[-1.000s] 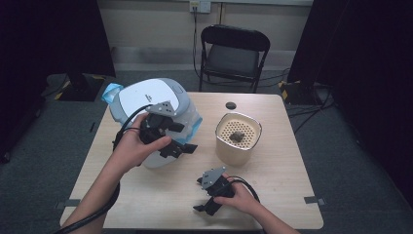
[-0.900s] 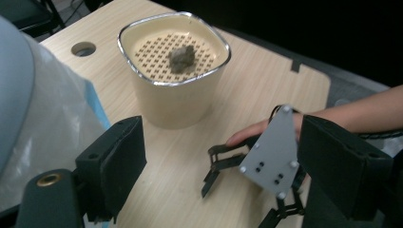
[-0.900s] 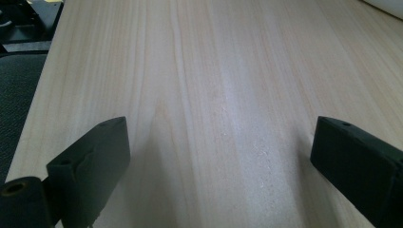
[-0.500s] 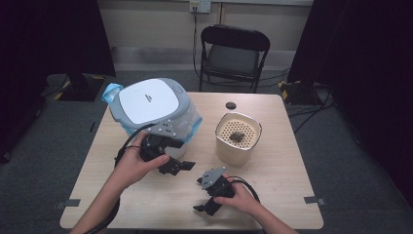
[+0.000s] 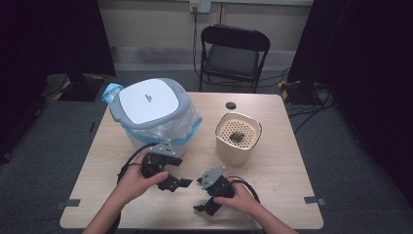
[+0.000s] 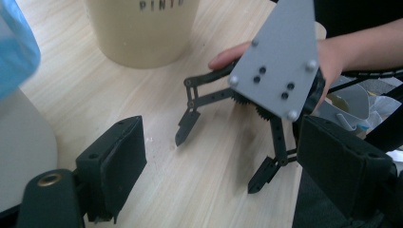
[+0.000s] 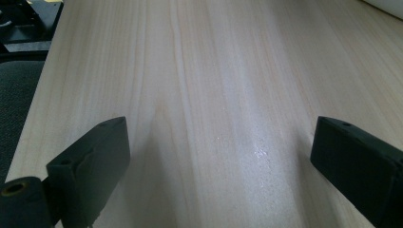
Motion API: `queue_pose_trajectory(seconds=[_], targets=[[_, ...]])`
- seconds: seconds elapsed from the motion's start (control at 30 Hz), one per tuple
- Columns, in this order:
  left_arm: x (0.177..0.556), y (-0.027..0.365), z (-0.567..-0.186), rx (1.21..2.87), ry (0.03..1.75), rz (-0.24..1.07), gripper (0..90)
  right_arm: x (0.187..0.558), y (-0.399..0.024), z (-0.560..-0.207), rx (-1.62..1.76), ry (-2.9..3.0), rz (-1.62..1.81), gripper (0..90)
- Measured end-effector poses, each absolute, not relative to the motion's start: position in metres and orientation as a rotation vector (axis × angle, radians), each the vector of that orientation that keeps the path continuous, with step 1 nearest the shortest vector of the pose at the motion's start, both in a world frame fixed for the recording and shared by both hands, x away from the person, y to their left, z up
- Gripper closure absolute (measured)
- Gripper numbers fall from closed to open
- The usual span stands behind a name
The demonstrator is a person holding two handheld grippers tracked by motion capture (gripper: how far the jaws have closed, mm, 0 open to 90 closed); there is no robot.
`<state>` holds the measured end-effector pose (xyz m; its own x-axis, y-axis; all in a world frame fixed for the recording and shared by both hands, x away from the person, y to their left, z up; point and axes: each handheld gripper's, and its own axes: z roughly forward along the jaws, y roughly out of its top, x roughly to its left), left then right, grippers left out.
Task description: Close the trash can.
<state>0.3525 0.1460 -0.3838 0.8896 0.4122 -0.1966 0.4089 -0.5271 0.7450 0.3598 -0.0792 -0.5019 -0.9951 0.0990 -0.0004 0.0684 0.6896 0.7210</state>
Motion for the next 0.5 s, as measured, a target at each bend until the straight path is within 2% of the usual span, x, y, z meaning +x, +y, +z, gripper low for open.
queue_pose_trajectory(seconds=[0.5], targets=[[0.349, 0.158, -0.434, 2.242, 0.562, 0.002, 16.3, 0.36, -0.079, -0.502, 0.142, 2.852, 1.214, 5.3]])
